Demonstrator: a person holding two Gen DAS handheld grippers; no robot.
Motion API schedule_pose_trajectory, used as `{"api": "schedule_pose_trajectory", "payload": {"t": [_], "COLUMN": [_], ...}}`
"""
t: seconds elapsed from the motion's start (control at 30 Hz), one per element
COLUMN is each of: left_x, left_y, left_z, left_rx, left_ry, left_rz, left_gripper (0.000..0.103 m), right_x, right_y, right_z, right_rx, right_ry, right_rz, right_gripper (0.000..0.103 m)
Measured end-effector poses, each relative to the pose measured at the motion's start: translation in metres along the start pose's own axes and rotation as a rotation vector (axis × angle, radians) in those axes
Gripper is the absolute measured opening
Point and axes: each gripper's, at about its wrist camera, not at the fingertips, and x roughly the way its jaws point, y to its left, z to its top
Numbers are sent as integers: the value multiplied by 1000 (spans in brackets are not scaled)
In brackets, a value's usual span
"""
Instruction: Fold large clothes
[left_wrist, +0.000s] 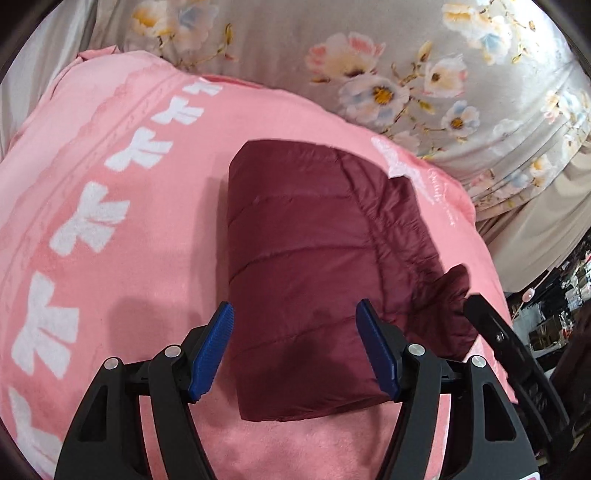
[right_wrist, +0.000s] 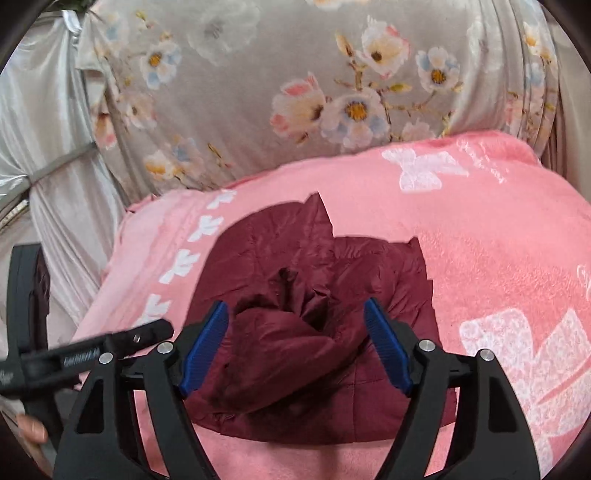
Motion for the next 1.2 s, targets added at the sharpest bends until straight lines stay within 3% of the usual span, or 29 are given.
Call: {"api": "schedule_pose_trajectory", "payload": {"t": [0.07,0.13,0.23,0.33,0.6,0.9,1.2], "left_x": [2,4,8,15,52,71,88], "left_y": [-1,-3,-10,-18,-34,-44,-47], "left_z": [-4,-8,-10,-12,-32,-49,-61], "left_rx": [9,24,51,82,149,232,277], "left_ry": [5,9,17,31,109,107,81], "left_rz": [4,9,9,14,44,127,189], "left_gripper": [65,65,65,65,65,70,73], "right_x": [12,15,-1,-17,-10,18,26], "right_y": [-7,-11,-25,-45,-93,-104,-104], "right_z": [-5,-8,-13,-23,-69,-89,-95], "right_rx": [42,54,60,76,149,153,124], "right_ry": [56,73,28,7,99,154,146], "right_rz": [47,57,29,-34,-130,-146,-148], "right_gripper": [64,28,12,7,6,6,5]}}
